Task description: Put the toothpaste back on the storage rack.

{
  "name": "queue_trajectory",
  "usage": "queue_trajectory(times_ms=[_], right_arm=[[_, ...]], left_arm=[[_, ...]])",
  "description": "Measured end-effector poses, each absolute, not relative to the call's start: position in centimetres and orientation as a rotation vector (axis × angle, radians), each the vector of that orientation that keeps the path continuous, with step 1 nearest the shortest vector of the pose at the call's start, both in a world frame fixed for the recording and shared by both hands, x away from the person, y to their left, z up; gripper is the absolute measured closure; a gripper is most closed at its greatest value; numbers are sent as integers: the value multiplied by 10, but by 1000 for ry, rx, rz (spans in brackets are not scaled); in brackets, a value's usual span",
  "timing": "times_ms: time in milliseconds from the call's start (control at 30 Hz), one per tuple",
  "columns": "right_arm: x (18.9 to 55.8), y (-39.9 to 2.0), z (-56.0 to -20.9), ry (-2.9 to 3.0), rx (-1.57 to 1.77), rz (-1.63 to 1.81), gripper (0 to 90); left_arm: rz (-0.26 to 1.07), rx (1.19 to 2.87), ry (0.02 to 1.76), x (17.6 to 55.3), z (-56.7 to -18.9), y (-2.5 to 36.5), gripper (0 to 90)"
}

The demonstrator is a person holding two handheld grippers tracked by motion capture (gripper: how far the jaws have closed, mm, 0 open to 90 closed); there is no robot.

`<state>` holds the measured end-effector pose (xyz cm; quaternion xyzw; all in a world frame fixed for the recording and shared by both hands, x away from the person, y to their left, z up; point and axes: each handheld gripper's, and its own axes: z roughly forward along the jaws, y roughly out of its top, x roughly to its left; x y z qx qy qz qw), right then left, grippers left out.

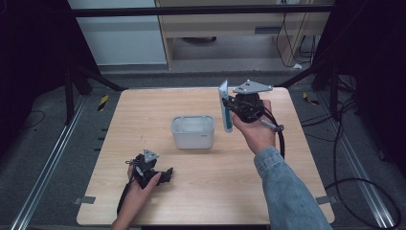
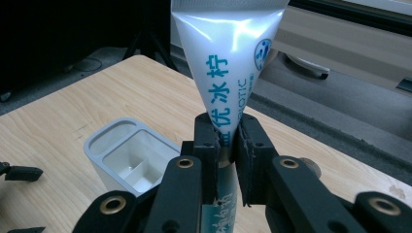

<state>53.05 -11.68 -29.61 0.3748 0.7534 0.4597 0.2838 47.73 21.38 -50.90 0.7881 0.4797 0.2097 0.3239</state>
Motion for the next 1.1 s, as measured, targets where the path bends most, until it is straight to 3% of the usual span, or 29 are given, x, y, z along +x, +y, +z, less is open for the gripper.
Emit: queue_trajectory(times_ms=[1100], right_arm=[[543,-78,-267,1973,933,1318,801]], left_arm=[[549,2068,1258,478,-509,213,0]])
